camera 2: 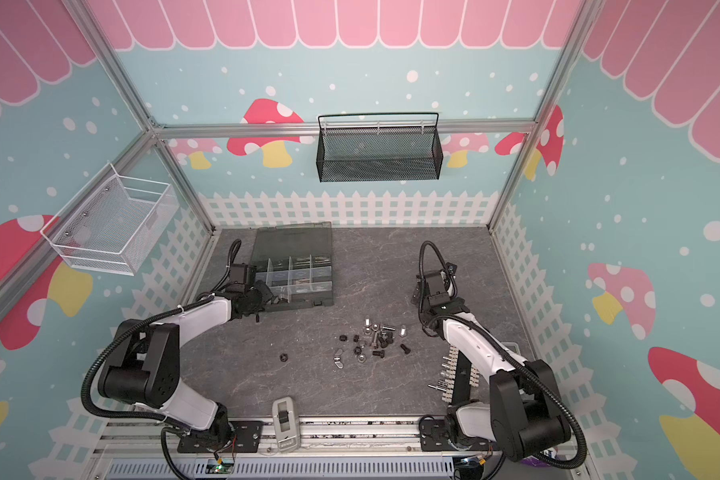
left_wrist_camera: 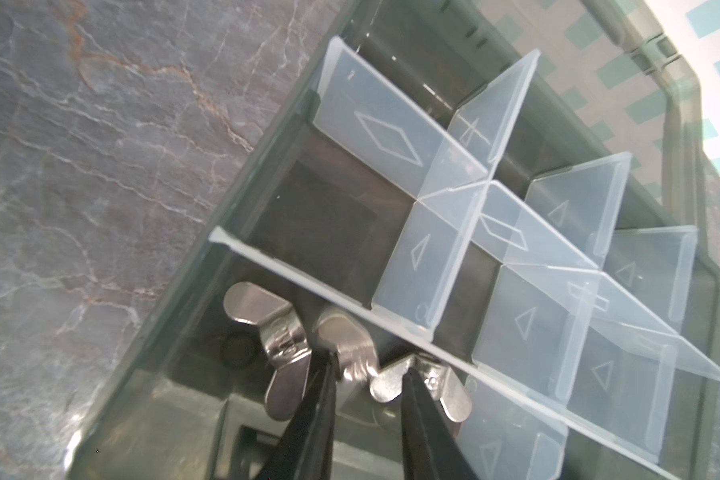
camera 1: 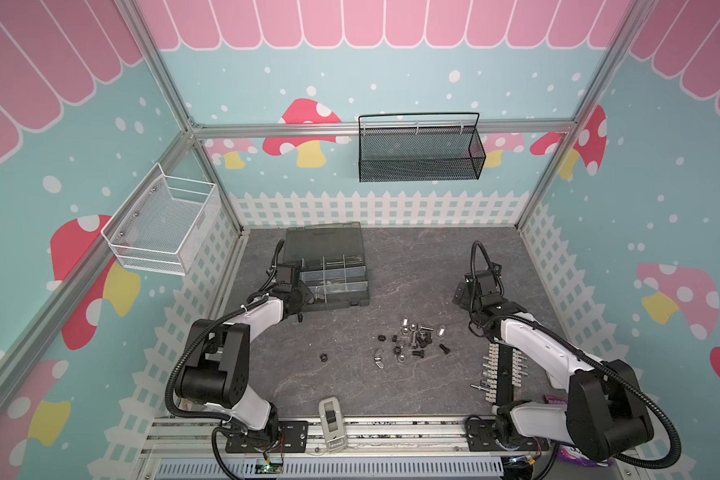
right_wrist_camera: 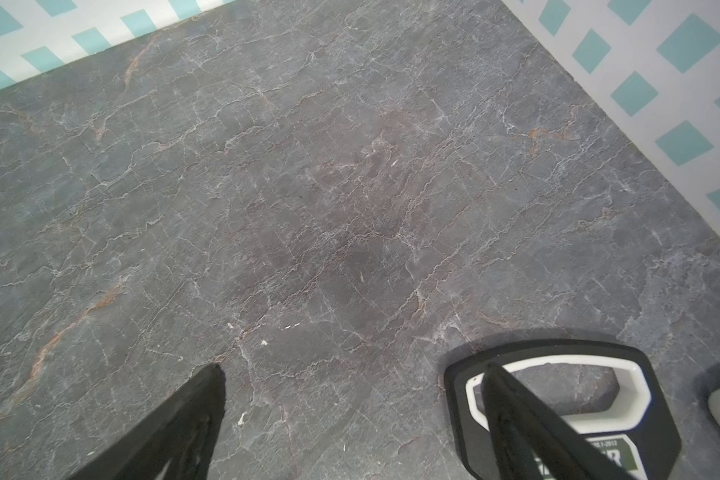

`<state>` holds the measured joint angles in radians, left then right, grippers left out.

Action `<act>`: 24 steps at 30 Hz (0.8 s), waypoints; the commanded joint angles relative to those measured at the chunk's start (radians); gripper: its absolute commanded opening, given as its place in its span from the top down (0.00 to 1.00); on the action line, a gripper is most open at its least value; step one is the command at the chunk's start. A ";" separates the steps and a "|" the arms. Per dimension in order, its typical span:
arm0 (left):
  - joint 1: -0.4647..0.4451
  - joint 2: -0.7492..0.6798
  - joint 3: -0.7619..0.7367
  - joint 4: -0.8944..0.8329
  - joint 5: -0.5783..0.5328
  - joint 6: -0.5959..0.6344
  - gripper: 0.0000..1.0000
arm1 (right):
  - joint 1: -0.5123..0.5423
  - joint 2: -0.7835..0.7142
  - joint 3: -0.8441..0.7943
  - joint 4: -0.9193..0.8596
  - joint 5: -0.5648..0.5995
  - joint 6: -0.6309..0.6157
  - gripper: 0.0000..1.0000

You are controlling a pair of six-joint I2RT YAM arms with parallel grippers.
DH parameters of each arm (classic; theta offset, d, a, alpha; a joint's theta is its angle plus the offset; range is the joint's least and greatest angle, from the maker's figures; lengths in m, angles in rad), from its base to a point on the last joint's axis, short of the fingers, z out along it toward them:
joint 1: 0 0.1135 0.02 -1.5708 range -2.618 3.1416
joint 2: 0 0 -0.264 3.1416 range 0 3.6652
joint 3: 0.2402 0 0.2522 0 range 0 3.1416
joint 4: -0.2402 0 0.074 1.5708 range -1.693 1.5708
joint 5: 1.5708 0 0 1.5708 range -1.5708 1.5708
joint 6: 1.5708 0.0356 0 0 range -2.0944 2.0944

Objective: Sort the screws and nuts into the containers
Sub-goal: 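Open the left gripper to drop the wing nut into the compartment, then move the left gripper back to the pile and grasp a fourth wing nut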

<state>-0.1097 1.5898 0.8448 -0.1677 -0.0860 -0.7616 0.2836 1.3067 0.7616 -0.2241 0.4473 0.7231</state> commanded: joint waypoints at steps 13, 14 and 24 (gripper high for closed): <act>-0.027 -0.193 -0.052 -0.078 -0.047 0.006 0.61 | 0.008 -0.021 0.009 -0.004 -0.006 0.014 0.03; -0.034 -0.211 -0.051 -0.093 -0.053 0.014 0.60 | 0.008 -0.023 0.009 -0.004 -0.007 0.015 0.03; -0.245 -0.333 -0.056 -0.252 -0.112 0.086 0.50 | 0.009 -0.015 0.012 -0.001 -0.012 0.023 0.03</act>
<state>-0.3050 1.2694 0.7971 -0.3370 -0.1642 -0.6987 0.2836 1.3018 0.7616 -0.2237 0.4343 0.7235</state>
